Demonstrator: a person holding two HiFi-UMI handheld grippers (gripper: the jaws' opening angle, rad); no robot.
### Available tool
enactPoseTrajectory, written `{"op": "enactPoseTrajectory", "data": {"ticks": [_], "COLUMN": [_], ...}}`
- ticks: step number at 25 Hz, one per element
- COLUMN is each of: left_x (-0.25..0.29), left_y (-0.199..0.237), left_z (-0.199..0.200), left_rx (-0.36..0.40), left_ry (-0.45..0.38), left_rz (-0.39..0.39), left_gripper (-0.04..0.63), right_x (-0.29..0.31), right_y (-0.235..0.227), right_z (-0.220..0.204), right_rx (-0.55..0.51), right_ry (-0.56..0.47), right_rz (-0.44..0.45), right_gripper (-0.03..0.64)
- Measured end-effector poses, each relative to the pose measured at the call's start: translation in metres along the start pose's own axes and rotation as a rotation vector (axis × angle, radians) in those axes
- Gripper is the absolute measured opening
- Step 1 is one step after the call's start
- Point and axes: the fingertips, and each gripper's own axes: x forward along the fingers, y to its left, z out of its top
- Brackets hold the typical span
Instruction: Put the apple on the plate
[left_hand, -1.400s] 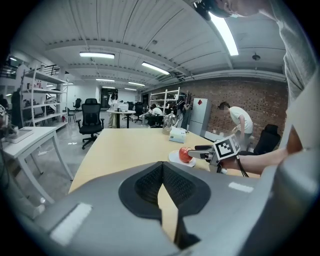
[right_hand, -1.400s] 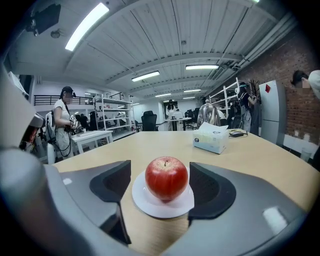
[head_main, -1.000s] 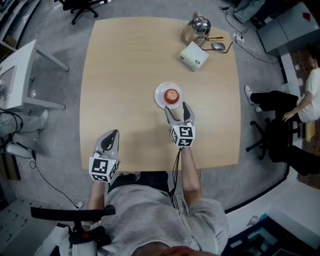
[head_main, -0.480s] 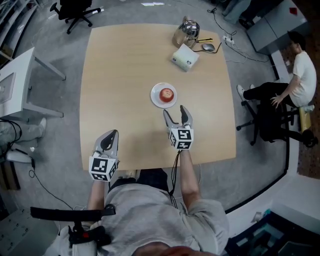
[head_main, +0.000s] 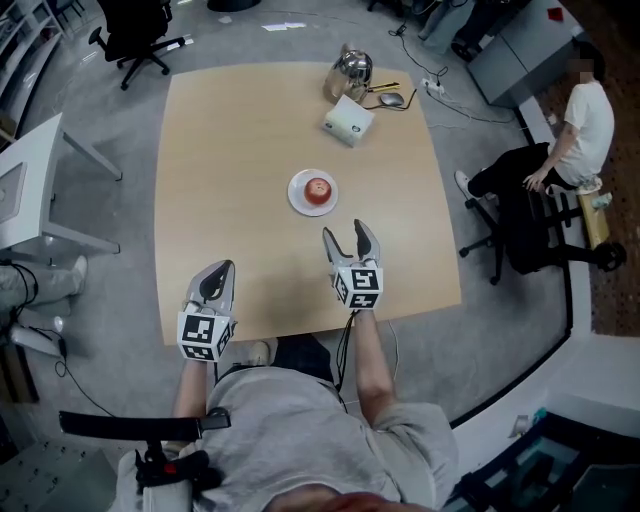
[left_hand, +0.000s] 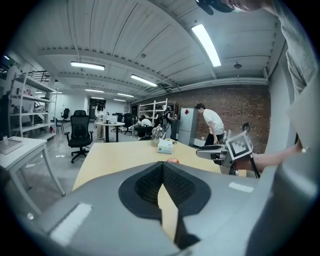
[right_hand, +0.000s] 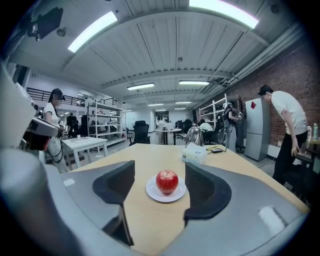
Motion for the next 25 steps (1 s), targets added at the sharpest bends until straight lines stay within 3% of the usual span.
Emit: {"op": "enactPoseTrajectory", "data": {"ticks": [25], "left_x": [-0.039], "left_y": [-0.032], "left_z": [0.014], "left_rx": [0.053], "left_ry": [-0.097], "left_rz": [-0.061], "left_gripper": [0.020], "right_x": [-0.099], "right_y": [0.020], "right_z": [0.026], "right_rx": [-0.019], "right_ry": [-0.105], "right_rz": [-0.085], "right_gripper": [0.249]}}
